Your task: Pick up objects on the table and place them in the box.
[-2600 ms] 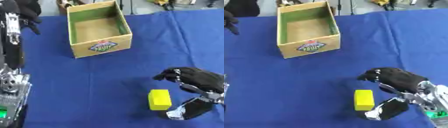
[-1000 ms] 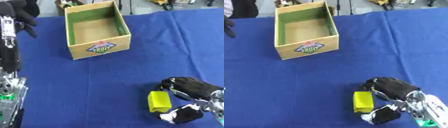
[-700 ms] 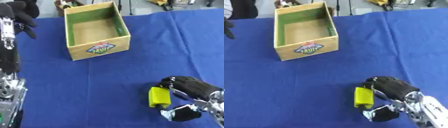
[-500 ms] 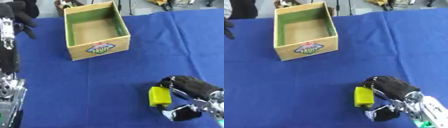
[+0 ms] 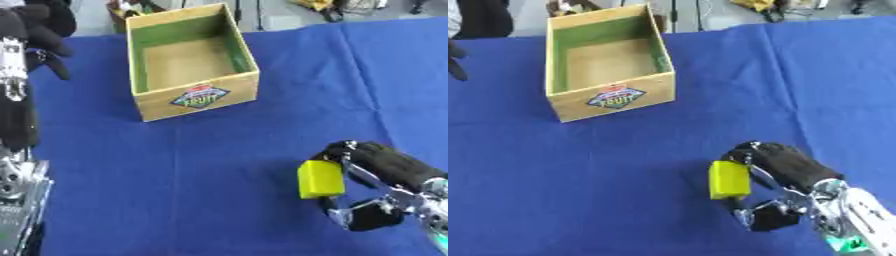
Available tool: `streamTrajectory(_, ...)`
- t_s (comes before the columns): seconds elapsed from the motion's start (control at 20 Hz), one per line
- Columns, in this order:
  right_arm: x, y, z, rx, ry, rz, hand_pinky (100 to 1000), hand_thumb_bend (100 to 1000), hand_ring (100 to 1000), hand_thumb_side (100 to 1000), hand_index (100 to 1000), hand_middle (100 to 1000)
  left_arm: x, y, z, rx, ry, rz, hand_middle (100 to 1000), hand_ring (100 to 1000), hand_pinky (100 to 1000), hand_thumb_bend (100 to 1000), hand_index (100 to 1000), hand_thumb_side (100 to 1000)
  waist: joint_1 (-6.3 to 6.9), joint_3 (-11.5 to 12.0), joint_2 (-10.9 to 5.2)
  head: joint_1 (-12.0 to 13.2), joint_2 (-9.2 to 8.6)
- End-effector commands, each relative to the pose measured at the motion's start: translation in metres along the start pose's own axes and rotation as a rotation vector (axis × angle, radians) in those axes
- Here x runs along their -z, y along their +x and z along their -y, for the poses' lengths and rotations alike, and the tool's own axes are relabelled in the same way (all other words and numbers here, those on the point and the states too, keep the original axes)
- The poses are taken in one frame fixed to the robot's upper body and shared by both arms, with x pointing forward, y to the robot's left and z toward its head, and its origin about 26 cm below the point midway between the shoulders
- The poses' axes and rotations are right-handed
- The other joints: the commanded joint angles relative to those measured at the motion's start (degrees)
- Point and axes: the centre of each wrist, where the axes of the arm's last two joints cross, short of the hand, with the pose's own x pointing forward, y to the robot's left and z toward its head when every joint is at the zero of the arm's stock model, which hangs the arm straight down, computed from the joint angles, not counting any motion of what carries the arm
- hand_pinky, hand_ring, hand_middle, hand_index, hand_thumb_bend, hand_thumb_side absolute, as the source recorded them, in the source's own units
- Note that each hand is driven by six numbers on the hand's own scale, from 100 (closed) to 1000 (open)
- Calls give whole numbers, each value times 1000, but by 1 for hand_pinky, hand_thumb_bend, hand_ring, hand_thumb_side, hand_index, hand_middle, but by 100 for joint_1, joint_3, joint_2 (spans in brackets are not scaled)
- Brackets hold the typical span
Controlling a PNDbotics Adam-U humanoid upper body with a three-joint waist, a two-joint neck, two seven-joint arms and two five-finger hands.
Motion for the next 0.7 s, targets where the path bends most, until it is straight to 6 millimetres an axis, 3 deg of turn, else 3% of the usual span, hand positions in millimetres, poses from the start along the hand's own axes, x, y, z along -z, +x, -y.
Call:
streamTrajectory(0.05, -1, -4, 18, 14, -112, 4, 592, 100, 586, 191, 278, 234, 5, 7, -1, 4, -6, 35, 448, 469, 297, 100, 684, 847, -31, 5, -124, 11, -55)
streamTrajectory(0.3, -1, -9, 53, -12, -248, 49, 596, 100, 579, 193, 268, 215, 4, 6, -1, 8, -11, 31, 448, 470, 297, 100, 683, 847, -67, 18, -161, 19, -67)
streamTrajectory(0.7, -7, -4, 129, -20, -435, 75, 603, 100, 574, 187, 264, 199, 3, 6, 0, 4, -29, 32, 447, 469, 295, 100, 683, 847, -114, 194, -173, -159, -102)
